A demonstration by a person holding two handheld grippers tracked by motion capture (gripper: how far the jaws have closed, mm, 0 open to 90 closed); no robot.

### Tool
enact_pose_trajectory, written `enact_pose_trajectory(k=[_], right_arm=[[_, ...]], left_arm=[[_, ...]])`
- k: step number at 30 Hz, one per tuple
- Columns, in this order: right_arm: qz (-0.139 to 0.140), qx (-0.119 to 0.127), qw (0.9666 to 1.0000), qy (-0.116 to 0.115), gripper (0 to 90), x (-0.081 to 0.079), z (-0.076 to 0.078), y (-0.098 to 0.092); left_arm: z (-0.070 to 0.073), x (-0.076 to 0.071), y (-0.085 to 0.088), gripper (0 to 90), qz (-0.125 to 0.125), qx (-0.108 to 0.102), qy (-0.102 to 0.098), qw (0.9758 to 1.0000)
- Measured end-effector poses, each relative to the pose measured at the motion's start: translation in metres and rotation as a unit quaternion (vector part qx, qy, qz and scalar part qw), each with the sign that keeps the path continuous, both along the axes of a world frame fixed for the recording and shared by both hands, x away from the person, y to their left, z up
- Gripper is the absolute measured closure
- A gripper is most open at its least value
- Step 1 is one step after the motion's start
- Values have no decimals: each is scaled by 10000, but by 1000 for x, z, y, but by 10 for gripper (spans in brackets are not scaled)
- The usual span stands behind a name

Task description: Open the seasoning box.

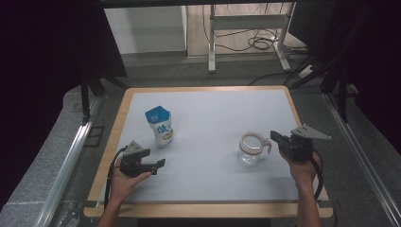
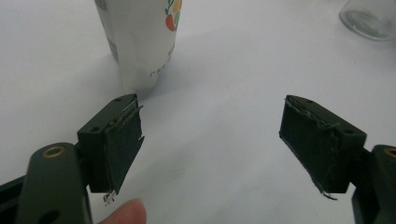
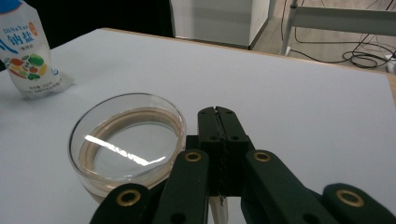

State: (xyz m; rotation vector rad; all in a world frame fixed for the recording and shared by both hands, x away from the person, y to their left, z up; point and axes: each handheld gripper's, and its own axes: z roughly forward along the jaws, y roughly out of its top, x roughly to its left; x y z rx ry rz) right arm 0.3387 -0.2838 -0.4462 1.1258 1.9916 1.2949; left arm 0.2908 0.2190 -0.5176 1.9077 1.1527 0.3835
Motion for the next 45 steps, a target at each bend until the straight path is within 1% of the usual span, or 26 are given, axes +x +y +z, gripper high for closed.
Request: enact_pose_trajectory(k=[3, 6, 10, 16, 19, 22, 24, 27, 29, 32, 33, 35, 37, 38, 39, 41, 45], right_arm=[[-29, -86, 10000, 12, 897, -1, -2, 1], [-59, -64, 10000, 5, 897, -3, -2, 0], [-51, -91, 9999, 20, 897, -3, -3, 2], [-4, -136, 9999, 49, 897, -2, -5, 6], [-4, -104, 9999, 67, 897, -2, -6, 7], [-7, -43, 10000, 61, 898, -3, -7, 6], [-13, 0, 10000, 62, 898, -3, -8, 5], [-17, 27, 10000, 66, 898, -3, -8, 5], [-21, 29, 10000, 53, 898, -3, -8, 5], [-12, 37, 10000, 56, 897, -3, -8, 5], [-11, 58, 10000, 65, 898, -3, -8, 4], [-39, 66, 10000, 63, 897, -3, -9, 3], [-20, 107, 9999, 73, 897, -2, -9, 2], [-15, 139, 9999, 60, 897, -2, -10, 1], [-19, 138, 9999, 57, 898, -3, -10, 1], [-22, 89, 9999, 50, 897, -3, -9, 2], [-35, 6, 10000, 4, 898, -4, -9, 3]], left_arm=[[1, 0, -4, 229, -15, 8, -73, 10000], [2, 0, -8, 240, -65, -11, -142, 9999], [3, 0, -14, 240, -47, -71, -240, 9997], [3, 0, -18, 251, -107, -113, -247, 9996], [4, 0, -20, 254, -139, -137, -278, 9994], [6, -1, -26, 288, -207, -164, -333, 9991], [7, 0, -31, 322, -277, -181, -326, 9989], [10, 2, -42, 388, -361, -207, -375, 9984], [13, 4, -50, 450, -463, -236, -388, 9979], [19, 8, -69, 567, -770, -289, -409, 9958], [20, 9, -75, 605, -849, -277, -412, 9951], [22, 12, -87, 652, -979, -309, -434, 9938], [23, 15, -97, 694, -1065, -306, -429, 9929], [23, 15, -97, 722, -1065, -306, -429, 9929], [25, 19, -105, 758, -1138, -333, -419, 9921], [27, 22, -112, 798, -1191, -350, -415, 9914], [34, 27, -126, 843, -1296, -366, -431, 9900]])
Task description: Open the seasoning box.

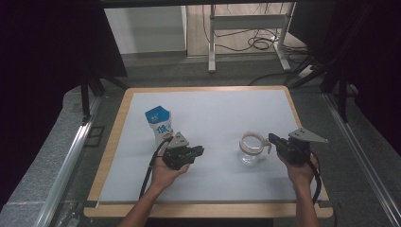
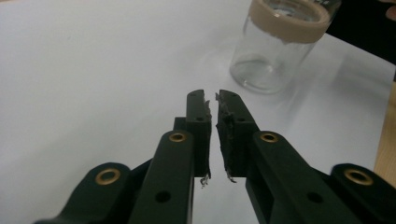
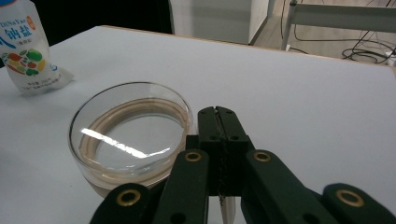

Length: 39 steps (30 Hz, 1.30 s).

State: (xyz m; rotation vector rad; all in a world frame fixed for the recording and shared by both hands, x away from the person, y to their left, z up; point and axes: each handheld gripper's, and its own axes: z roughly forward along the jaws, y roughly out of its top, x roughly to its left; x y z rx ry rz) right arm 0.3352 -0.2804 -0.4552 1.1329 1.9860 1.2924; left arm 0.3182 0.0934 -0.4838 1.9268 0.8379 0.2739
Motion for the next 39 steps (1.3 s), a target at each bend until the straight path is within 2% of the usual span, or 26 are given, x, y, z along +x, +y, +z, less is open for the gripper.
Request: enact_pose_trajectory(k=[5, 6, 17, 20, 25, 28, 33, 39], right_arm=[[-44, -77, 10000, -43, 897, -2, 0, 2], [-44, -102, 9999, -52, 897, -2, 0, 2], [-63, -201, 9997, -80, 898, -3, 0, 4], [-78, -223, 9997, -73, 898, -3, 0, 4], [-1, -199, 9998, -69, 898, -3, 0, 6], [45, -192, 9998, -63, 898, -3, 0, 9], [56, -127, 9999, -48, 898, -3, -1, 7], [48, -103, 9999, -51, 898, -2, -1, 7]], left_arm=[[5, 4, -14, 868, -124, -9, -37, 9999], [7, 6, -21, 873, -182, -33, -38, 9998], [3, 17, -54, 884, -370, 25, 45, 9993], [5, 22, -62, 888, -427, -36, 84, 9990], [11, 27, -74, 895, -524, -64, 15, 9986], [14, 33, -88, 898, -644, -7, 3, 9979], [13, 35, -90, 898, -647, -7, 68, 9979], [14, 33, -90, 898, -666, 24, 44, 9978]])
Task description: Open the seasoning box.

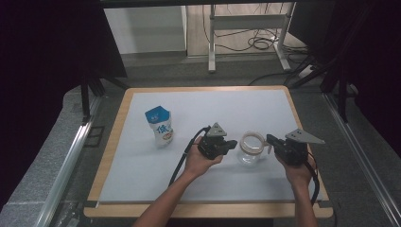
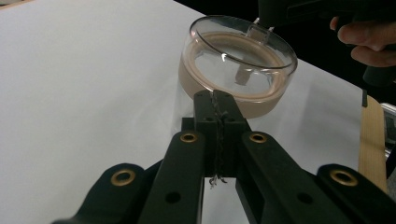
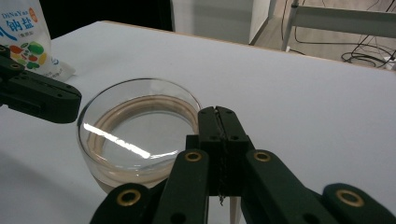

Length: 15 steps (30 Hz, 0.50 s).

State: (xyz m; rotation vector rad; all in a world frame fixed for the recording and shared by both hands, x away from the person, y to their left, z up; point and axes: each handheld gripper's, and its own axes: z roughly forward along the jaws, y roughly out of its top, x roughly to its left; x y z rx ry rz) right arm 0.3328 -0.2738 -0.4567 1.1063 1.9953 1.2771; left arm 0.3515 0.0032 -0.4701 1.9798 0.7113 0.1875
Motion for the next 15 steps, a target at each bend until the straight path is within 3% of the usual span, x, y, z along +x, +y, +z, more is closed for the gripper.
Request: enact_pose_trajectory(k=[9, 15], right_arm=[[43, 270, 9996, 59, 898, 2, -3, -6], [24, 282, 9996, 64, 898, 1, -3, -6]], left_arm=[[-1, 1, -1, 899, 4, -6, 4, 10000], [1, 0, -8, 900, -60, 22, -44, 10000]])
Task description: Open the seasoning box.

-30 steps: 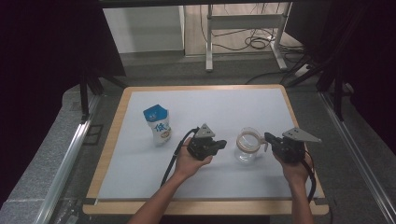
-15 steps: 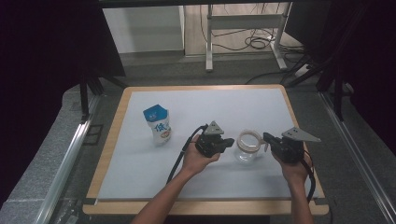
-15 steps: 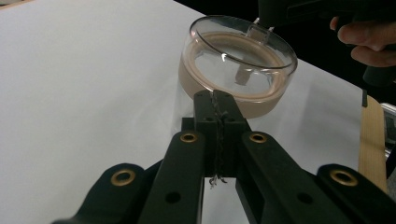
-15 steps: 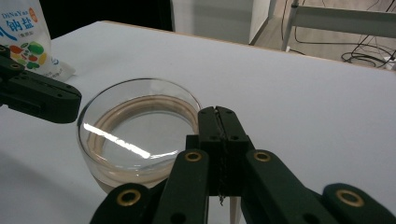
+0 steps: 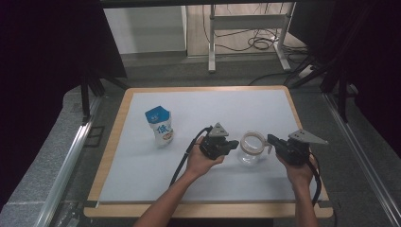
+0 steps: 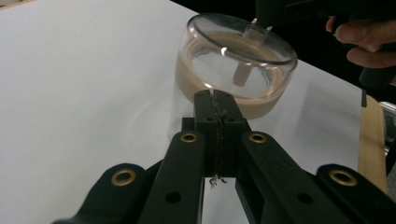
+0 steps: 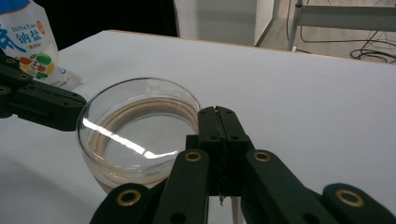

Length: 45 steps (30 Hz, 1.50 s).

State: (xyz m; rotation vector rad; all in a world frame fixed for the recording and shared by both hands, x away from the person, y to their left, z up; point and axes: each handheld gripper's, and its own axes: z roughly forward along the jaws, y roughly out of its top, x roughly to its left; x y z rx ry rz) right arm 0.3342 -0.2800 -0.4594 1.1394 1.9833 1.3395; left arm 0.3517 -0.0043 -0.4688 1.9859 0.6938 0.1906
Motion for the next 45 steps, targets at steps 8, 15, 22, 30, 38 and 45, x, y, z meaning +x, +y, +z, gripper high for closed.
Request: enact_pose_trajectory(k=[8, 15, 22, 30, 38, 45], right_arm=[[-26, 29, 10000, 4, 898, 0, -1, -3], [49, 153, 9999, 22, 898, 1, -2, -1], [43, 386, 9992, 89, 898, 2, -4, -8], [104, 556, 9983, 111, 898, 3, -6, -10], [85, 553, 9984, 118, 898, 3, -6, -10], [63, 542, 9985, 92, 898, -2, -5, -11]], left_arm=[[2, 0, -2, 900, 2, 27, -19, 10000], [1, 1, 1, 900, 25, 37, -15, 10000], [3, 2, -1, 900, 20, 49, -29, 10000], [4, 3, -5, 900, 6, 107, -66, 9999], [8, 4, -12, 900, -47, 161, -107, 9998], [12, 5, -14, 900, -91, 162, -115, 9998]])
